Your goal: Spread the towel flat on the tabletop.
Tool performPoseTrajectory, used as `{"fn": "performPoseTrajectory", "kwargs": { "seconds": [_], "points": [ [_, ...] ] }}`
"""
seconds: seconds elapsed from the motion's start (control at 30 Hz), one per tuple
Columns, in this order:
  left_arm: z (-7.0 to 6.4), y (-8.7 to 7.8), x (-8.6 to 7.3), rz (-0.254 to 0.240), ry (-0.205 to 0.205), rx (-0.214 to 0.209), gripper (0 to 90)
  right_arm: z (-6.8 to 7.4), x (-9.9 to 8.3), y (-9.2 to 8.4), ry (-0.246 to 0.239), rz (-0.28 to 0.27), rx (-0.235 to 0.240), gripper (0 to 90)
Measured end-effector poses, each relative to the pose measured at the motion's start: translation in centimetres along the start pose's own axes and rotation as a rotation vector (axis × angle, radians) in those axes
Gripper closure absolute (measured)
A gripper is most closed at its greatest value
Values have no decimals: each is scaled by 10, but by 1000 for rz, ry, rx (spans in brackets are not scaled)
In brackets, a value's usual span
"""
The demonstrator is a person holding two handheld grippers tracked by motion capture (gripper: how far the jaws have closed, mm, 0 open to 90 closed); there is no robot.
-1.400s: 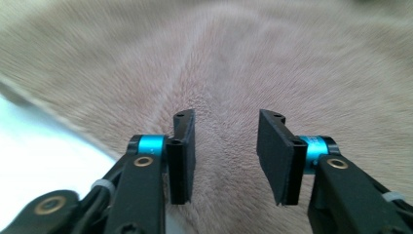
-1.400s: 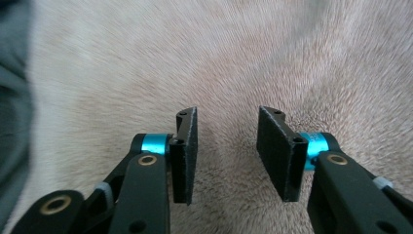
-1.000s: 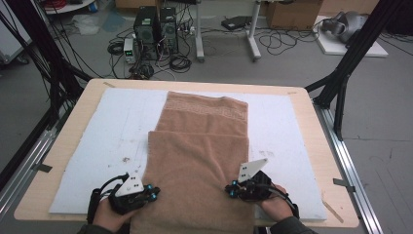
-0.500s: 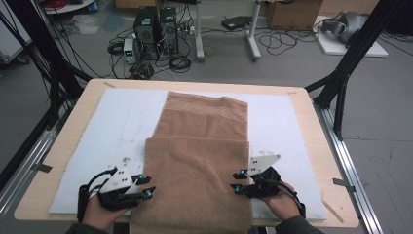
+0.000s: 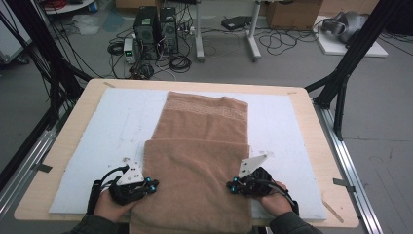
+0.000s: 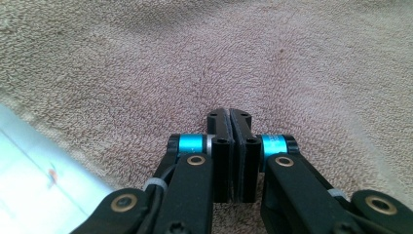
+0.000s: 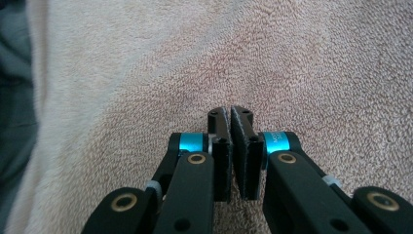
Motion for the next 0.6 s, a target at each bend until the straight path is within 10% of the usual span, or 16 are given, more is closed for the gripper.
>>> {"fn": "performPoseTrajectory", "kwargs": {
  "seconds": [0.27,0.43,0.6],
  "points": [
    [-35,-33,-4,-62,14,-63,753,44,2,-20,-48,-68,70,789],
    [-6,-20,6,-50,16,0,642,19,5,-24,-17,-44,-59,645],
    [20,4,0,24,-54,38,509,-12,2,-13,31,-16,-83,621]
  ]
}}
Point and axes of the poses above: each handheld gripper's, and its own axes: y roughly forward along the jaws, x roughly out of its top, z roughly to its left, the point moved 5 cm from there along y, roughly forward along the jaws, and after that the axes turned 3 degrees about z, right-handed, at the moved point
